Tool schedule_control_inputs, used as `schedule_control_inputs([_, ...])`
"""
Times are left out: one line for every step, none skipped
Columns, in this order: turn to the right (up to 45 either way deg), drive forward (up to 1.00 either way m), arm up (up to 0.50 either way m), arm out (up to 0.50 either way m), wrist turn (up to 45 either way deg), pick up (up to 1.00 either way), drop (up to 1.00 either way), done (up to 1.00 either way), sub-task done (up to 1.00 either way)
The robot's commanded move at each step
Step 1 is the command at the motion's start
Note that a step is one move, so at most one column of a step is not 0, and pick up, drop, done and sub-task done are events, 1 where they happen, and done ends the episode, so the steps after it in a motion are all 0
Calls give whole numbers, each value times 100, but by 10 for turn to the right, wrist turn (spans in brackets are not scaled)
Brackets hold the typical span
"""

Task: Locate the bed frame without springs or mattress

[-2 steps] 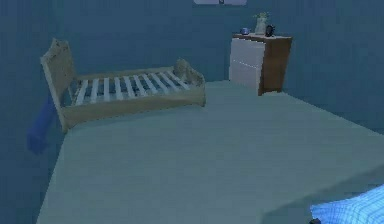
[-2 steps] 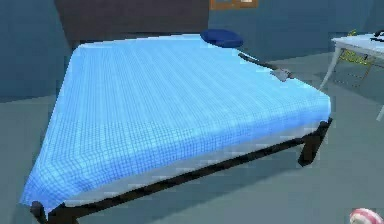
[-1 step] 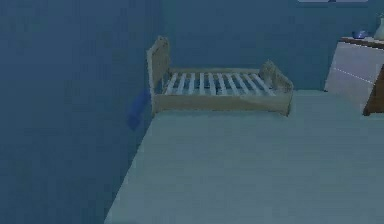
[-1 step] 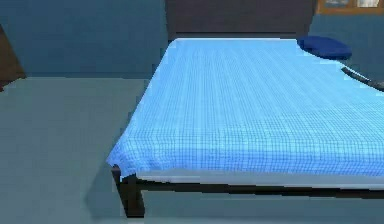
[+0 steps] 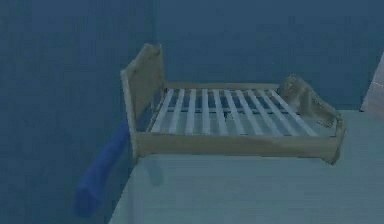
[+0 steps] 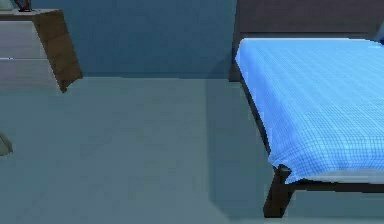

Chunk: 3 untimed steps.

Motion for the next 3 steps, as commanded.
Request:
schedule_control_inputs([0,70,0,0,0,0,0,0,0])
schedule_control_inputs([120,0,0,0,0,0,0,0,0])
schedule_control_inputs([0,0,0,0,0,0,0,100,0])
